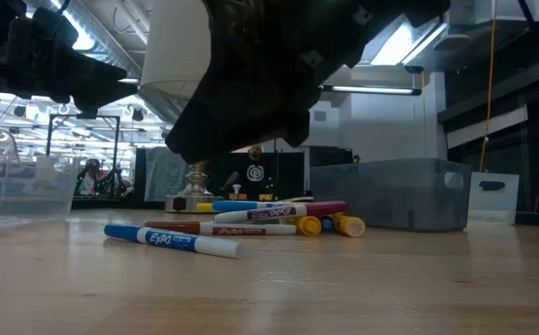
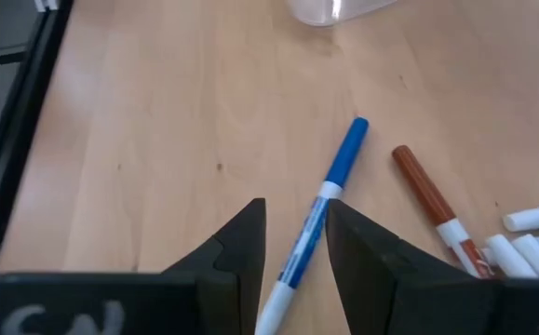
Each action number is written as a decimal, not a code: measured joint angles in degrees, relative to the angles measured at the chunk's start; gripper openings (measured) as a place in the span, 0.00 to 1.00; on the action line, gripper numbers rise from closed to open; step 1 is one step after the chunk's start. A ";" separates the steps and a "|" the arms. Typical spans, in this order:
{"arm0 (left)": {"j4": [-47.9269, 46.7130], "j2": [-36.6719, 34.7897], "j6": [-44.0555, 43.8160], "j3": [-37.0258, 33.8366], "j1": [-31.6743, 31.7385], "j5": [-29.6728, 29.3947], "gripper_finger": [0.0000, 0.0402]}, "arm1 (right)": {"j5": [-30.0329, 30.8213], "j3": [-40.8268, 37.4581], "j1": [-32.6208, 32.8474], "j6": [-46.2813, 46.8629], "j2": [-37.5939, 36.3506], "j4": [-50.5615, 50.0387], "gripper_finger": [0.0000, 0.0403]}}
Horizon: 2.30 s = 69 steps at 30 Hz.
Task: Pick & Place Markers
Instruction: Put the blue marker pen into the black bin
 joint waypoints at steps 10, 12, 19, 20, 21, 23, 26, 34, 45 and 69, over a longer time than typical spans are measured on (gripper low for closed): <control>0.01 0.00 -0.01 -0.01 -0.02 0.00 0.60 | -0.17 -0.02 -0.13 0.19 1.83 0.45 0.28; 0.02 0.00 -0.01 0.00 -0.01 0.00 0.60 | -0.69 -0.04 -0.30 0.83 3.04 1.53 0.28; 0.02 0.00 -0.02 -0.01 -0.01 0.00 0.60 | -0.13 -0.09 -0.51 1.43 5.49 4.35 0.28; 0.02 0.00 -0.02 -0.01 -0.01 0.00 0.60 | -0.14 -0.09 -0.54 1.44 5.62 4.63 0.28; 0.00 0.00 0.02 -0.02 -0.01 0.00 0.60 | -0.13 -0.09 -0.57 1.43 5.64 4.58 0.28; 0.02 0.00 -0.02 0.00 0.00 0.00 0.60 | -0.15 -0.09 -0.61 1.52 5.64 4.58 0.28; 0.02 -0.01 0.01 -0.01 -0.01 0.01 0.60 | -0.25 -0.09 -0.77 1.75 5.64 4.53 0.28; 0.02 0.00 0.01 0.00 0.00 0.00 0.60 | -1.24 -0.09 -1.37 6.69 5.66 1.20 0.24; 0.02 0.00 0.01 -0.01 0.00 0.00 0.60 | -3.40 -0.10 -2.24 9.05 6.20 -0.51 0.14; 0.02 0.00 0.00 0.01 0.01 0.00 0.60 | -6.48 0.24 -4.00 8.52 3.88 -3.12 0.00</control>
